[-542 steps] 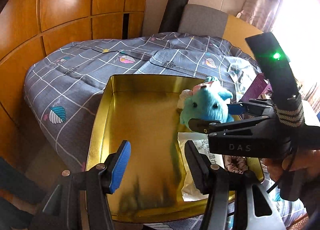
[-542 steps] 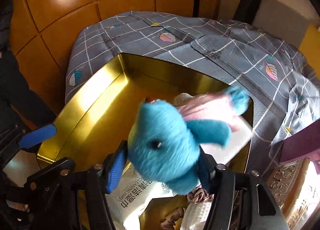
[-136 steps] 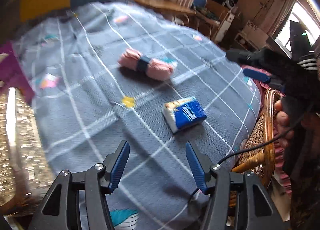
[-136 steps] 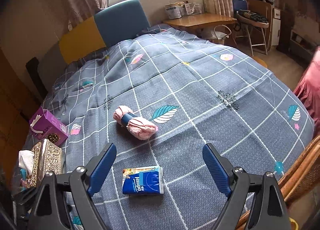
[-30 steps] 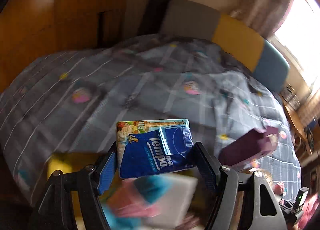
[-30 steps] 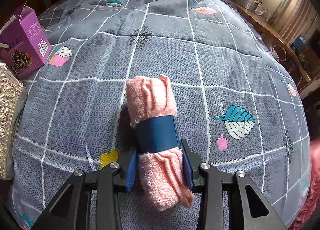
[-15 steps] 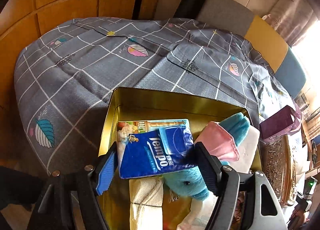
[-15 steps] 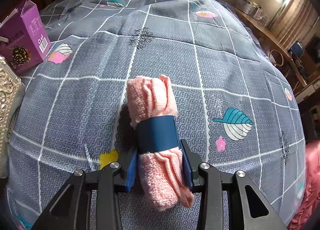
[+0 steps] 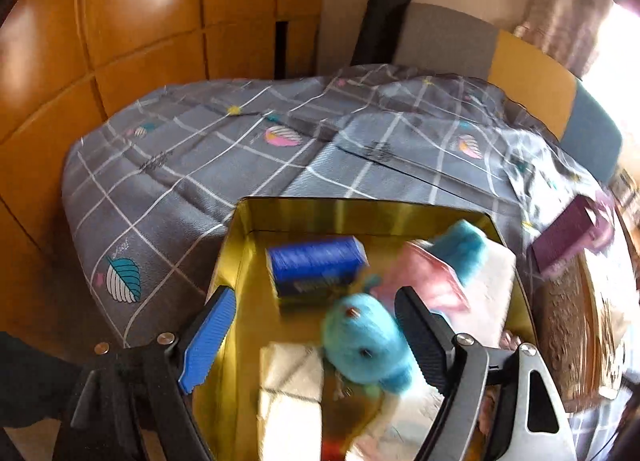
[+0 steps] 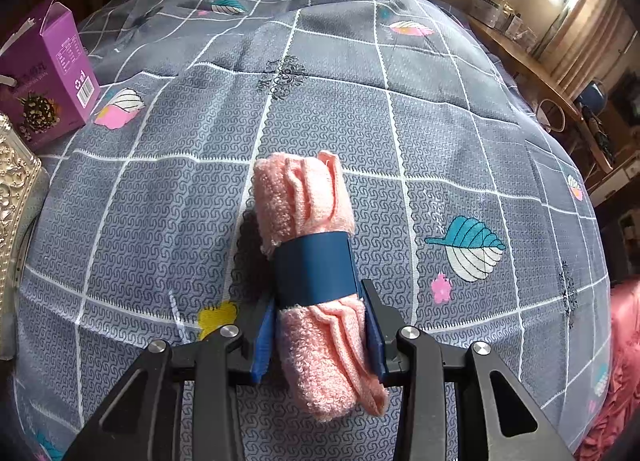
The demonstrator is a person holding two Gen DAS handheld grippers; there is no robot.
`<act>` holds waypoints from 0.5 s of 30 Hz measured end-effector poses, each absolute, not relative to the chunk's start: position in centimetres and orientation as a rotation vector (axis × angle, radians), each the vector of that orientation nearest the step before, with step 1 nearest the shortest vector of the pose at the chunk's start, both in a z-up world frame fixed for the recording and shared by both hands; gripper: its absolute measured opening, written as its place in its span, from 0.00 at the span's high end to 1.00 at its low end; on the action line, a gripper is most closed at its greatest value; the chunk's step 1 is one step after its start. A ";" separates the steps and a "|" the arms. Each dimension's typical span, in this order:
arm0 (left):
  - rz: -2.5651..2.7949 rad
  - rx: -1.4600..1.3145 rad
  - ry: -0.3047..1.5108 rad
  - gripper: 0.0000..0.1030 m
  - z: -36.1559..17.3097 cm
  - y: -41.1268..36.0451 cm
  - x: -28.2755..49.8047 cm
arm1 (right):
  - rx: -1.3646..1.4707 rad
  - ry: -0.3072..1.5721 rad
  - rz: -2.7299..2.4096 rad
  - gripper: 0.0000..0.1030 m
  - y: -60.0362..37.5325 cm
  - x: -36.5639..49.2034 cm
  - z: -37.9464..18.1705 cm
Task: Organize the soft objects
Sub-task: 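Carry the tissue pack into the gold tray and open left tool, then carry the pink towel roll into the gold tray and open right tool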
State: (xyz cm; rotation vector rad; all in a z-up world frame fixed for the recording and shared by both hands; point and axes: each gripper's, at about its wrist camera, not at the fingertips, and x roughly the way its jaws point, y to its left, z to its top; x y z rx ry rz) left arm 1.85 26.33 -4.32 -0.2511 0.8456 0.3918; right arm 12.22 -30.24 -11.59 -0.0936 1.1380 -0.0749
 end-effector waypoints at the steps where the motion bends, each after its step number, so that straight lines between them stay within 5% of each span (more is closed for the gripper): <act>1: 0.377 -0.237 0.844 0.19 -4.3 25.6 1.6 | -0.093 1.138 -0.075 0.62 -30.2 12.2 -11.6; 6: 0.315 -0.153 0.839 0.19 -4.1 21.7 0.5 | -0.069 1.144 -0.080 0.60 -30.6 12.4 -11.6; 15: 0.237 -0.079 0.827 0.19 -3.7 17.5 -0.9 | -0.084 1.071 -0.090 0.42 -30.5 12.3 -10.3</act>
